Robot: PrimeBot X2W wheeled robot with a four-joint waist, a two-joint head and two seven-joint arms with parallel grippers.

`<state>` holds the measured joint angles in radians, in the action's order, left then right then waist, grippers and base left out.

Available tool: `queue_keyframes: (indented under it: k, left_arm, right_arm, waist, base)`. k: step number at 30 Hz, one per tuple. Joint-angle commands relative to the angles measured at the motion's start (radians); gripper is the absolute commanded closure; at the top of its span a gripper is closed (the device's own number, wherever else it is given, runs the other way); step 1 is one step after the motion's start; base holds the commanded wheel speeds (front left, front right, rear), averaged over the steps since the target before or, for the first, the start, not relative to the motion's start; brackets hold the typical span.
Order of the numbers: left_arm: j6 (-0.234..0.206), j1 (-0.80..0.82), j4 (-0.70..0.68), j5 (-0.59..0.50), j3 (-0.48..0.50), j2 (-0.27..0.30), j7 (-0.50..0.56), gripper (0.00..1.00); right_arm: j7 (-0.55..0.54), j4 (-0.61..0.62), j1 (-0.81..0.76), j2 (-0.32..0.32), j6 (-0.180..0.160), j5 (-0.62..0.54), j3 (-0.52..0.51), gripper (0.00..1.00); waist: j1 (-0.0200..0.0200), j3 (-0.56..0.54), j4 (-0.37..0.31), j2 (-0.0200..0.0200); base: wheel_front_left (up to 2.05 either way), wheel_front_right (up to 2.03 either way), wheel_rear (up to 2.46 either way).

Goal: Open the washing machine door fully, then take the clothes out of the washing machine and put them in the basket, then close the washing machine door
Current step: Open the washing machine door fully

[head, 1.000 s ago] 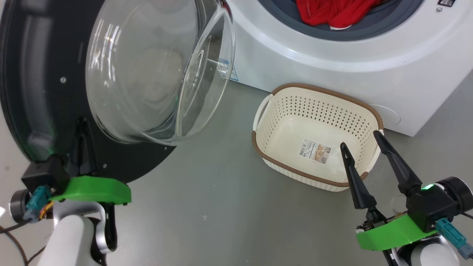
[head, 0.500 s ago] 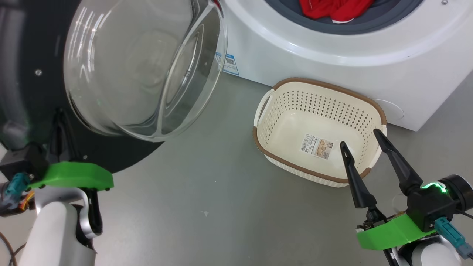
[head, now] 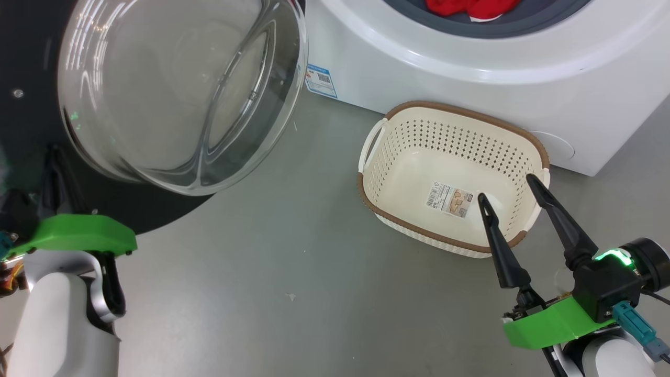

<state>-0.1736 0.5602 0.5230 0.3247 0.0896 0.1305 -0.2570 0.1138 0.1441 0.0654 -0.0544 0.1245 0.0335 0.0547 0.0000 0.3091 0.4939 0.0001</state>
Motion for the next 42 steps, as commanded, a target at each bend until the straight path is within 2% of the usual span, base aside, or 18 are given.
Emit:
queue_keyframes:
  k: [1, 27, 42]
  left_arm:
    - [0.005, 0.029, -0.007, -0.008, 0.053, 0.047, -0.005, 1.00]
    - [0.072, 0.110, 0.111, -0.087, 0.239, 0.043, -0.005, 1.00]
    - [0.093, 0.076, 0.069, -0.147, 0.281, -0.004, -0.005, 1.00]
  right_arm:
    - [-0.006, 0.032, 0.024, 0.003, 0.006, -0.010, 0.034, 0.00]
    - [-0.020, 0.037, 0.051, -0.016, 0.006, -0.007, 0.047, 0.00]
    - [-0.004, 0.018, 0.058, -0.009, 0.006, 0.000, 0.046, 0.00]
  waist:
    - [0.0000, 0.001, -0.001, -0.0001]
    - [0.0000, 0.029, -0.023, -0.0001]
    - [0.0000, 0.024, -0.031, -0.0001]
  base:
    - [0.00, 0.00, 0.00]
    - [0.00, 0.00, 0.00]
    - [0.00, 0.00, 0.00]
